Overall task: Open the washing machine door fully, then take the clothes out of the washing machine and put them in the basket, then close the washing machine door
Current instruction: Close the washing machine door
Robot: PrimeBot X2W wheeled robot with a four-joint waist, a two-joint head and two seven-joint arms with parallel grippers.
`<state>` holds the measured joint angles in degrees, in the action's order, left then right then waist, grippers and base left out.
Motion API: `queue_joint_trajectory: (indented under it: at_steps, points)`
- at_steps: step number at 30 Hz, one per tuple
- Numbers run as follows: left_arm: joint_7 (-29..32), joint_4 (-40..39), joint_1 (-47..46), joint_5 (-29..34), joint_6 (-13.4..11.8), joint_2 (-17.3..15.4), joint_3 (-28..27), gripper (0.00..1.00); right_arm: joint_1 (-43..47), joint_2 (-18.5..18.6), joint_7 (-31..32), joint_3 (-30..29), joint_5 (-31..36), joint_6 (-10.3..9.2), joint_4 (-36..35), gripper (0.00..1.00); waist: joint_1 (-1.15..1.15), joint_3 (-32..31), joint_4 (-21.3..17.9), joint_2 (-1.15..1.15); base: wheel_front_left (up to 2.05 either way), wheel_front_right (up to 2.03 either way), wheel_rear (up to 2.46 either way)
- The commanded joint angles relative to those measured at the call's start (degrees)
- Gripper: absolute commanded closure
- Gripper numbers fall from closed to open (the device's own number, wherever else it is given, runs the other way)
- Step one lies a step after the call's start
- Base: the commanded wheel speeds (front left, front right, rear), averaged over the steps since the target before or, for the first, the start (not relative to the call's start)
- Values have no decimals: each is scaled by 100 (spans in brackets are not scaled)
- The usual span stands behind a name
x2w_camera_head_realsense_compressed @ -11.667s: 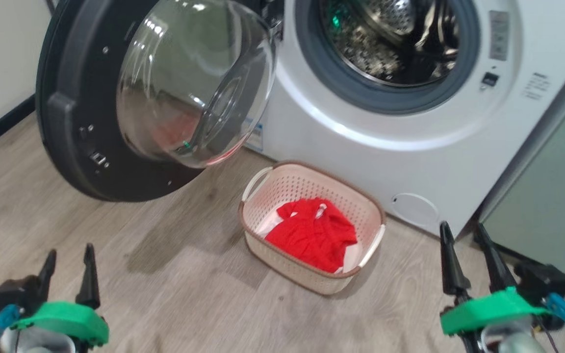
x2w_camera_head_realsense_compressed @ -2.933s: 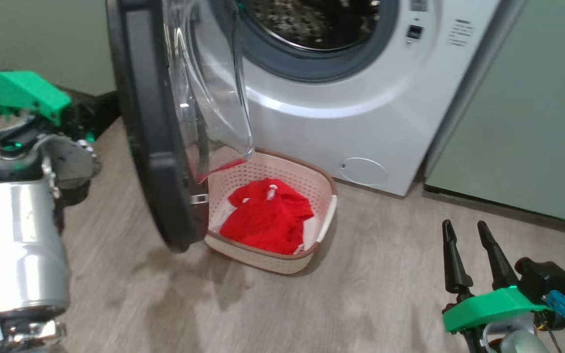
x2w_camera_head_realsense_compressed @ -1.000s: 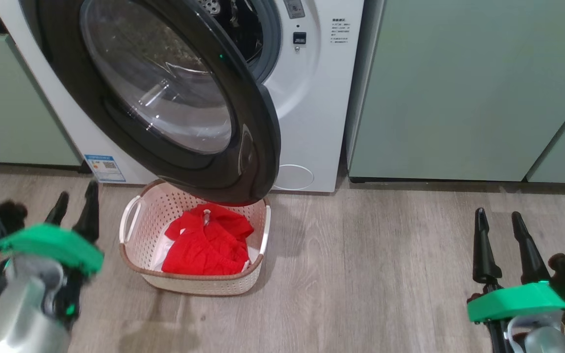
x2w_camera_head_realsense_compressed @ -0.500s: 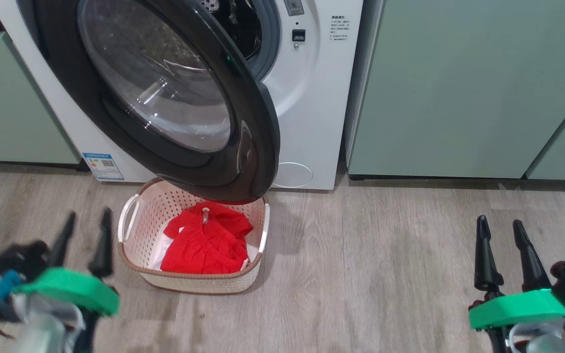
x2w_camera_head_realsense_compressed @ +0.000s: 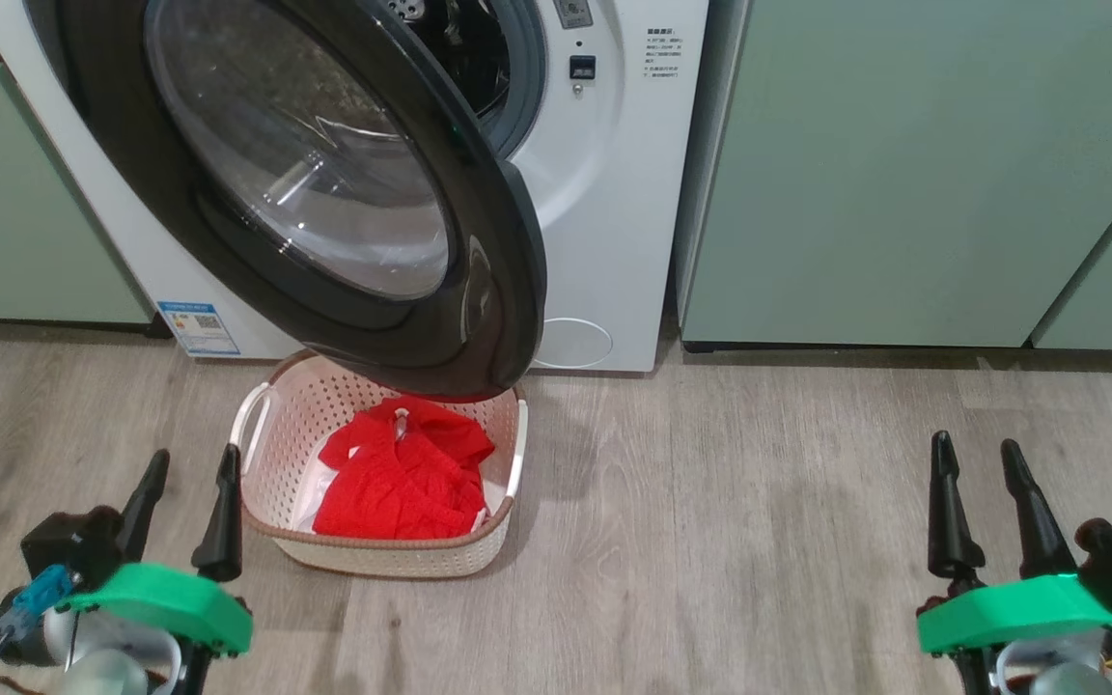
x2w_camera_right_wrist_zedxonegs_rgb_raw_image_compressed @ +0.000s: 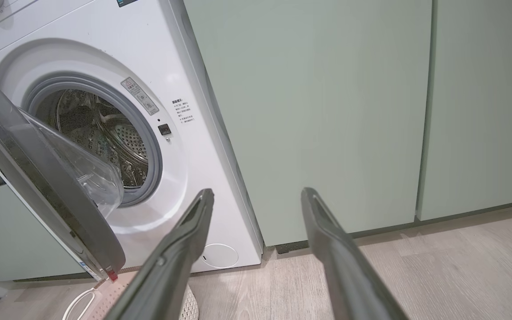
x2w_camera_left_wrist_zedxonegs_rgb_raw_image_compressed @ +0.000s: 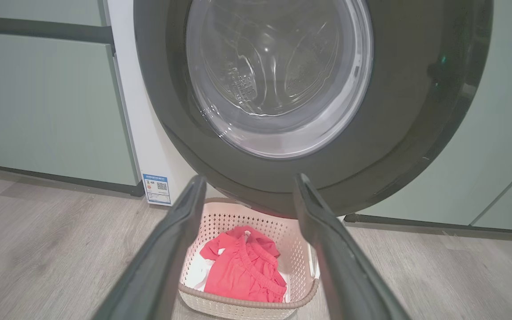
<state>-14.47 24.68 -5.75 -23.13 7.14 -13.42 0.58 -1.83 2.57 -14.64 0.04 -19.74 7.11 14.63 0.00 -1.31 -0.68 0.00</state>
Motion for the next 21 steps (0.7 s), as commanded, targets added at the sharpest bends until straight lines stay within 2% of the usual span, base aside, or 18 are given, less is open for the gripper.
queue_joint_trajectory:
  at_steps: [1,2,3,12,21]
  points:
    - [-52,-157,-211,48,35,-116,-236,0,-47,31,-36,164,-26,37,-154,4,0,-4,1,0,0,0,0]
    - [-52,-152,-212,53,35,-119,-241,0,-45,31,-36,174,-48,37,-146,56,0,-9,2,0,0,0,0]
    - [-52,-150,-208,57,35,-123,-246,0,-44,31,-36,179,-98,37,-136,100,0,-14,3,0,0,0,0]
    - [-52,-128,-109,233,35,-61,-387,0,-466,31,-36,-136,19,37,-777,100,0,16,190,0,0,0,0]
    - [-52,-82,-93,448,35,132,-401,0,-1438,31,-36,581,183,37,-1353,100,0,15,815,0,0,0,0]
